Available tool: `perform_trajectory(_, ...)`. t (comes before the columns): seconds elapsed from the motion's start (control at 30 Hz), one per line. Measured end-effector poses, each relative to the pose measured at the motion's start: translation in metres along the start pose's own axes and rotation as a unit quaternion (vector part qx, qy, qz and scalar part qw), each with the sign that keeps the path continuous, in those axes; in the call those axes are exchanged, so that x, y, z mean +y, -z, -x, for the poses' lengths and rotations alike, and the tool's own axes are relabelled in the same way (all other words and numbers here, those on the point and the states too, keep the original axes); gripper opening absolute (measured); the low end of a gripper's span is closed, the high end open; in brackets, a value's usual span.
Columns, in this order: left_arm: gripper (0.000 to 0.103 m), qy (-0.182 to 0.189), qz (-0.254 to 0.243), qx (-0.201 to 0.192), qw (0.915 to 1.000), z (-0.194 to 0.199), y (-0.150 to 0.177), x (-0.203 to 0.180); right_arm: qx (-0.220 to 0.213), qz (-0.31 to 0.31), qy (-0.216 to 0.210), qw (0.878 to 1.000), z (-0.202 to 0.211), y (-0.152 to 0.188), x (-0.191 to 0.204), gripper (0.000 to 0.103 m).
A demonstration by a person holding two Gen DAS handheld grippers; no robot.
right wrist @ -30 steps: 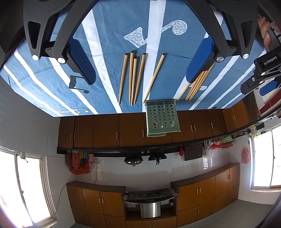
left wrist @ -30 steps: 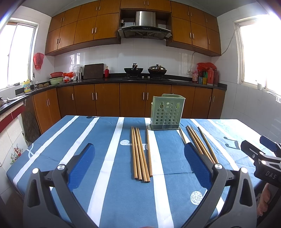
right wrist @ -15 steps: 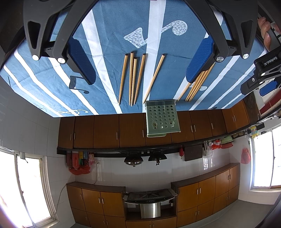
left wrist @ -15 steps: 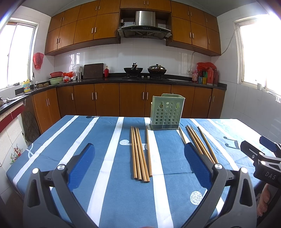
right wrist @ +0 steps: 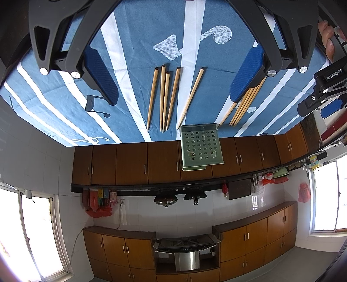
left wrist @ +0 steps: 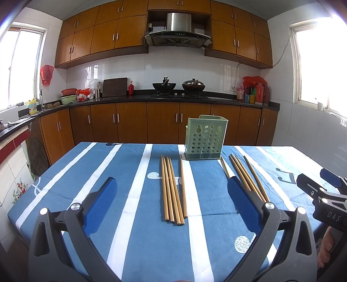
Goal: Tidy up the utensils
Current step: 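Close the left gripper on one wooden chopstick while the right gripper grasps another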
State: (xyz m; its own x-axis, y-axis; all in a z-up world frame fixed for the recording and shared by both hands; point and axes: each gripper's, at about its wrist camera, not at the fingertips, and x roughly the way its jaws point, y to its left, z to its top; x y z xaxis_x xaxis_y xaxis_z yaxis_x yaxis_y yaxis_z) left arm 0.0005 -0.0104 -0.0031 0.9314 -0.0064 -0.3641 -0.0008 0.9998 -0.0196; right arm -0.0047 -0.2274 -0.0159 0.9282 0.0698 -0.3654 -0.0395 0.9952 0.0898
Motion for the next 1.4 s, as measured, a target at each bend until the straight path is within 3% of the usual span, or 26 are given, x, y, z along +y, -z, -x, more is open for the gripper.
perform_trajectory(0.4,0.099,-0.002,0.011,0.033,0.9994,-0.024,0.006,0.008,0.034,-0.017,0.007,0.999,-0.021,0.008,-0.010,0.101)
perform_trajectory(0.57,0.099,-0.019,0.017,0.073,0.9970,-0.049,0.008,0.020,0.086,-0.042,0.036,0.995,-0.048,0.007,-0.032,0.101)
perform_trajectory(0.7,0.099,-0.046,0.030,0.126,0.9905,-0.082,0.007,0.039,0.142,-0.084,0.057,0.985,-0.083,0.005,-0.059,0.099)
perform_trajectory(0.77,0.099,-0.044,0.042,0.150,0.9869,-0.096,0.006,0.051,0.166,-0.103,0.064,0.979,-0.099,0.003,-0.071,0.086)
perform_trajectory(0.83,0.099,-0.044,0.050,0.157,0.9854,-0.103,0.006,0.058,0.198,-0.114,0.064,0.972,-0.118,0.001,-0.078,0.064)
perform_trajectory(1.0,0.099,-0.047,0.063,0.180,0.9805,-0.122,0.007,0.072,0.247,-0.117,0.034,0.961,-0.154,0.003,-0.075,0.033)
perform_trajectory(1.2,0.099,-0.031,0.082,0.208,0.9741,-0.141,0.010,0.076,0.273,-0.090,0.019,0.958,-0.178,0.007,-0.057,0.026)
perform_trajectory(1.27,0.092,-0.027,0.077,0.213,0.9736,-0.146,0.010,0.074,0.271,-0.078,0.027,0.959,-0.183,0.009,-0.057,0.017)
perform_trajectory(1.33,0.078,-0.022,0.064,0.224,0.9722,-0.152,0.010,0.069,0.270,-0.069,0.037,0.960,-0.183,0.009,-0.058,0.008)
perform_trajectory(1.4,0.069,-0.010,0.054,0.236,0.9701,-0.160,0.012,0.064,0.267,-0.081,0.037,0.960,-0.182,0.009,-0.065,0.008)
